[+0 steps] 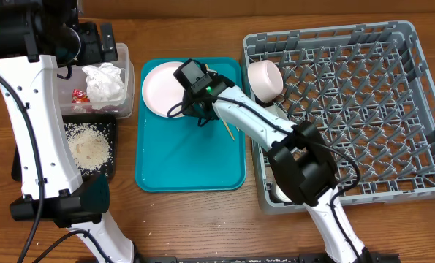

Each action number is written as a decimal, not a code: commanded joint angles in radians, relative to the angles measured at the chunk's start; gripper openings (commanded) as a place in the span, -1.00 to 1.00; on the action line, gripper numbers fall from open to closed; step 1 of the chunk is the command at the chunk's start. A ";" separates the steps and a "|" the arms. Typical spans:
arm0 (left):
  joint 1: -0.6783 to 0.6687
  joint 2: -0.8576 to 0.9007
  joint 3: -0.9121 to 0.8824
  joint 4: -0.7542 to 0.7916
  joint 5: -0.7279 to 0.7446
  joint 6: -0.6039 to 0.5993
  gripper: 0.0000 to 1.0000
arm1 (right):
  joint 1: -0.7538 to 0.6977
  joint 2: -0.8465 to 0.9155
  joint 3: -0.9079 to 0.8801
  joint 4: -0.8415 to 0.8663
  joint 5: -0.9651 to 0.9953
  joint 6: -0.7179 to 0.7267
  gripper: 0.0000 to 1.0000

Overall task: Sort waste into correct bins and load items into the dishwasher
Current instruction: 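Grasp the white plate on the teal tray with the right gripper, then carry the white plate right and stand it upright in the rack, then move the right gripper to the chopsticks and grasp one, then carry the chopstick right and drop it into the rack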

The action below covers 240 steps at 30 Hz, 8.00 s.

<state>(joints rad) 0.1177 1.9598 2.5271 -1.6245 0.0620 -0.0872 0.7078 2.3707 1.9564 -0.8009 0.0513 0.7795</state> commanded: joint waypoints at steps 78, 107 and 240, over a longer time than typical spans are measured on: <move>-0.007 -0.018 0.021 0.002 -0.011 -0.006 1.00 | -0.393 -0.214 0.286 -0.598 0.818 -0.604 -0.92; -0.007 -0.018 0.021 0.002 -0.011 -0.006 1.00 | -0.393 -0.346 0.441 -0.586 0.470 -0.605 1.00; -0.007 -0.018 0.021 0.002 -0.011 -0.006 1.00 | -0.470 -0.697 -0.537 -0.668 0.059 -0.674 -0.92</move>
<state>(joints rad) 0.1177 1.9598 2.5271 -1.6245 0.0620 -0.0872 0.2417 1.6787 1.4246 -1.4731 0.1093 0.1535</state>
